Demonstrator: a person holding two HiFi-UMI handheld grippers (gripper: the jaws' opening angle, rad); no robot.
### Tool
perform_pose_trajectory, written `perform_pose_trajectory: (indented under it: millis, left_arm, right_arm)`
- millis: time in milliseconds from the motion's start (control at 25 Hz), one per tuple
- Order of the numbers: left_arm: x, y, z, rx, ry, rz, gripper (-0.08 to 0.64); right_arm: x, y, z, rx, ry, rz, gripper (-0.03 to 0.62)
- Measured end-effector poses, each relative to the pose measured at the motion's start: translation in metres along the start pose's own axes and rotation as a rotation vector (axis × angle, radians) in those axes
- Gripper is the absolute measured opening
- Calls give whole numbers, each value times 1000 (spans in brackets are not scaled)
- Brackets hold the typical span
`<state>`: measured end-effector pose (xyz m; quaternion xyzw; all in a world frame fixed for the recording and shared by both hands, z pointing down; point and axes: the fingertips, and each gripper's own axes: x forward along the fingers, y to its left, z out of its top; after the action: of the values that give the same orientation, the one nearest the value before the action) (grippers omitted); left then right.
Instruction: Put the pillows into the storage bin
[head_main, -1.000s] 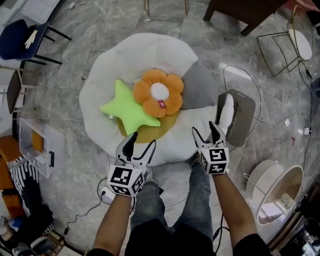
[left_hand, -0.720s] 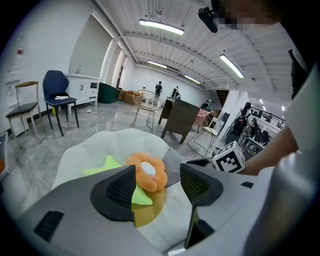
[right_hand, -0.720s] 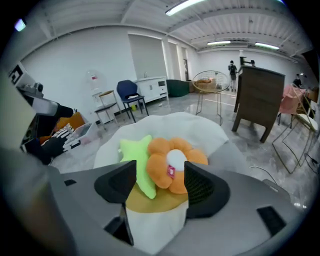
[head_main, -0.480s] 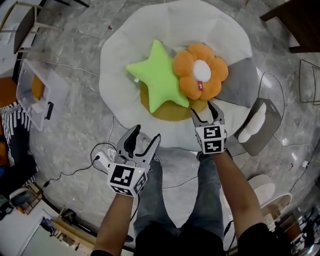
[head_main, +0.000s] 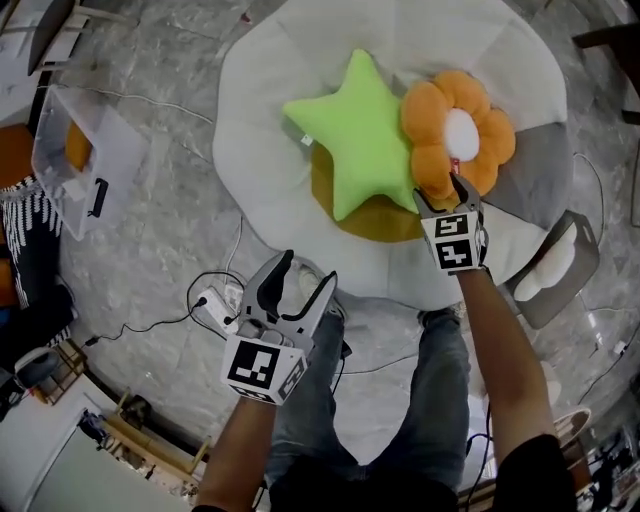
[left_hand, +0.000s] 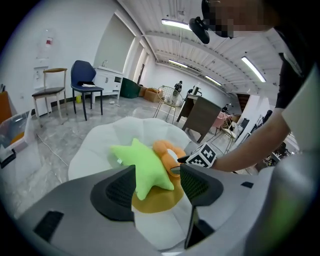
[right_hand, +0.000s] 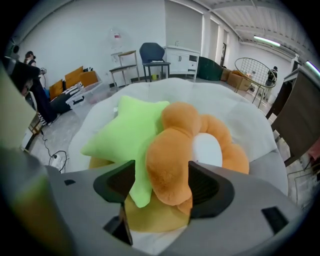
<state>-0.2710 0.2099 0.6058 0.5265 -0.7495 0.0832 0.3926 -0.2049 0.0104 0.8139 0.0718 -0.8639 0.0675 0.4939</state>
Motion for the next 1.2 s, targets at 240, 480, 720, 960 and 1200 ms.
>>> perform_pose_trajectory:
  millis: [240, 480, 720, 960, 1200]
  left_arm:
    - [-4, 17, -17, -6, 30, -3, 295]
    - [-6, 19, -26, -24, 40, -3, 291]
    - [-10, -1, -25, -24, 55, -35, 288]
    - [-10, -37, -1, 4, 44, -75, 287]
    - [-2, -79, 24, 53, 30, -128, 287]
  right_arm:
    - [23, -7, -11, -17, 62, -73, 328]
    - [35, -20, -18, 37, 161, -126, 197]
    - [-2, -22, -8, 74, 70, -137, 95]
    - [-64, -30, 9, 119, -37, -119, 86]
    - [-141, -47, 25, 216, -192, -74, 84]
